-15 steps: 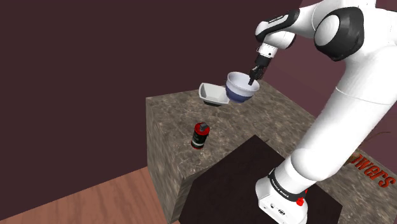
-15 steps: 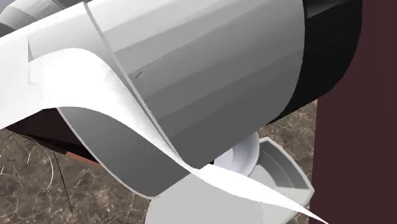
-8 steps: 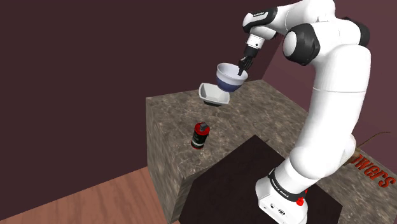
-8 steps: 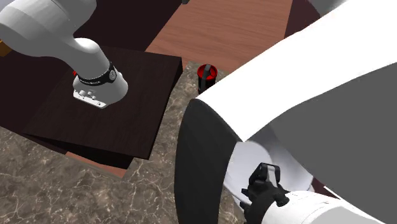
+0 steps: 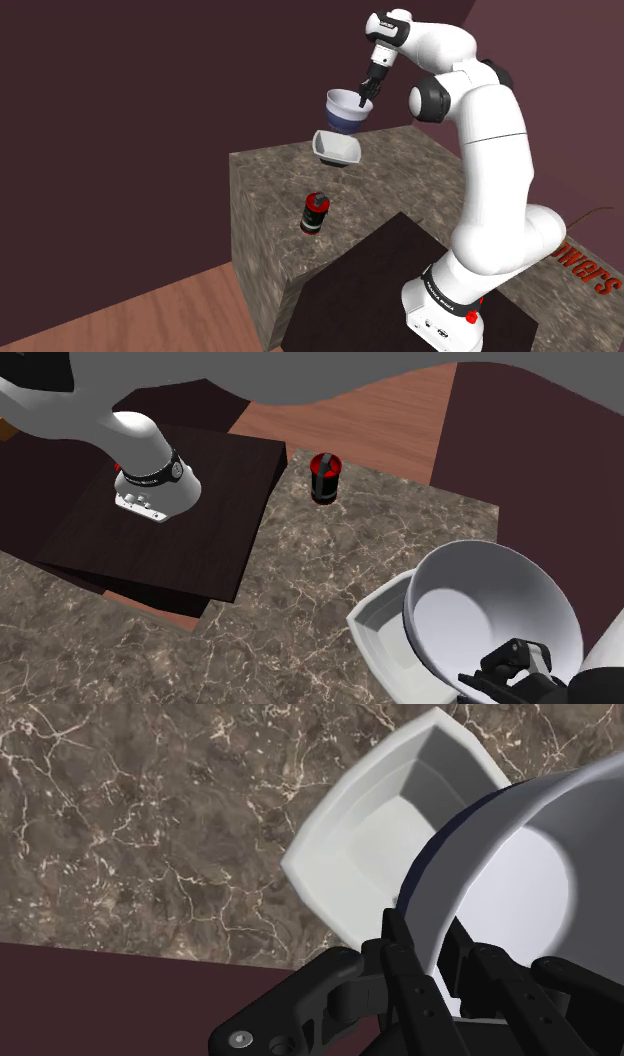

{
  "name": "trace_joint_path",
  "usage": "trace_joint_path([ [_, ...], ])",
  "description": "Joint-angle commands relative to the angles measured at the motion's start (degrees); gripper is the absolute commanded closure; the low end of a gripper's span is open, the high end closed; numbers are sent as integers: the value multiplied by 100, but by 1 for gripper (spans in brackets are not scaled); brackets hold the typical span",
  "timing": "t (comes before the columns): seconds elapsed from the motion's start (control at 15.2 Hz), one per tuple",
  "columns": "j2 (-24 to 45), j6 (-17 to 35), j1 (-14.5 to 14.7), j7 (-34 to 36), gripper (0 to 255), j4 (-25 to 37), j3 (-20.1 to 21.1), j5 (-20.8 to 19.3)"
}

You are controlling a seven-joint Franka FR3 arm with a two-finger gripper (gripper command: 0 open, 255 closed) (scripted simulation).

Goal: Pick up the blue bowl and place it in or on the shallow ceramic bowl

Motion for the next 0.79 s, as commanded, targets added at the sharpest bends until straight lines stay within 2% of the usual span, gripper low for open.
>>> trace_joint_path([
  [0.0,105,47,-15,8,255,66,24,25],
  [0.73,137,845,164,-194,255,-766,27,65],
])
